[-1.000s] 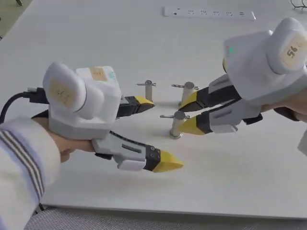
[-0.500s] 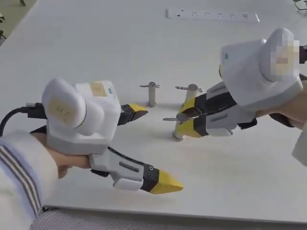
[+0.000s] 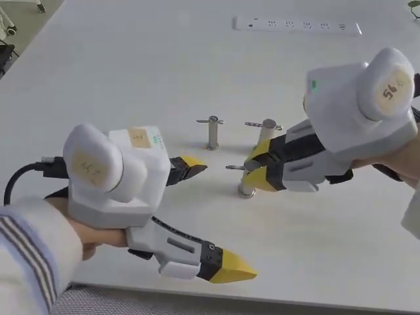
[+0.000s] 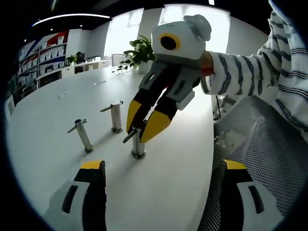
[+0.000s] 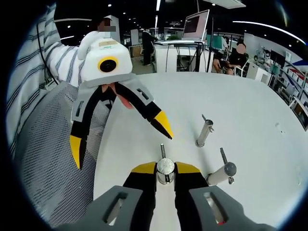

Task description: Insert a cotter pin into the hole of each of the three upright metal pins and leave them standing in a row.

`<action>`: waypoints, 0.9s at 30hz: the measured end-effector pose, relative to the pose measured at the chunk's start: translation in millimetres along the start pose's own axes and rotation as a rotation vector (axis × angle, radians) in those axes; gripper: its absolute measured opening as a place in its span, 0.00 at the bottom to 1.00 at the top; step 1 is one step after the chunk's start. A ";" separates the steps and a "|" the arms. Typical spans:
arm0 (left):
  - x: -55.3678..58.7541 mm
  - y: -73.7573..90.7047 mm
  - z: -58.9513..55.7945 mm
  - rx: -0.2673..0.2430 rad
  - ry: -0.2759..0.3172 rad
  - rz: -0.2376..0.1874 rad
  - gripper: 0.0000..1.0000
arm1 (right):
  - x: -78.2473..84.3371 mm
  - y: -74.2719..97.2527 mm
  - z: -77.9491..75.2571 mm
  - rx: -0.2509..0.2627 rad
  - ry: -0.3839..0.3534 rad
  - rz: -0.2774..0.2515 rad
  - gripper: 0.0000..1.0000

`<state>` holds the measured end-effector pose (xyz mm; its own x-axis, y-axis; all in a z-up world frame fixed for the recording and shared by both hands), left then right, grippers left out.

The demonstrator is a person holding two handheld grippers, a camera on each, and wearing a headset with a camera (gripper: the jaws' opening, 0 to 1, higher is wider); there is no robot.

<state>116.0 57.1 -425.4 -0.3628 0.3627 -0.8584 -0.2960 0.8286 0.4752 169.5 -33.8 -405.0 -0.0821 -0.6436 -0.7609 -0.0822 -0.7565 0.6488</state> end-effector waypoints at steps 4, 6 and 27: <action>1.8 1.2 0.7 -0.003 -0.004 0.017 0.99 | -2.0 9.1 4.1 -0.010 0.030 -0.008 0.08; 1.9 1.2 0.9 -0.005 -0.005 0.019 0.99 | -2.1 16.1 3.6 -0.010 0.030 -0.016 0.08; 2.7 7.9 -0.8 -0.026 0.009 0.049 0.99 | 46.6 78.4 -60.1 0.108 -0.001 0.027 0.08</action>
<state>111.9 64.3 -423.8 -0.3856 0.3983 -0.8323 -0.3003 0.7988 0.5214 219.0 -130.1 -390.2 -0.0870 -0.6632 -0.7433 -0.1865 -0.7221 0.6661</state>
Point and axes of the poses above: the centre of the closed fingertips' face, and the gripper's own axes: y roughly backward along the fingers, z roughly to its left, x roughly out of its underside, the point moved 6 cm from there along y, roughly backward along the fingers, and after that the axes turned 3 degrees about -z, right-handed, at the moved point
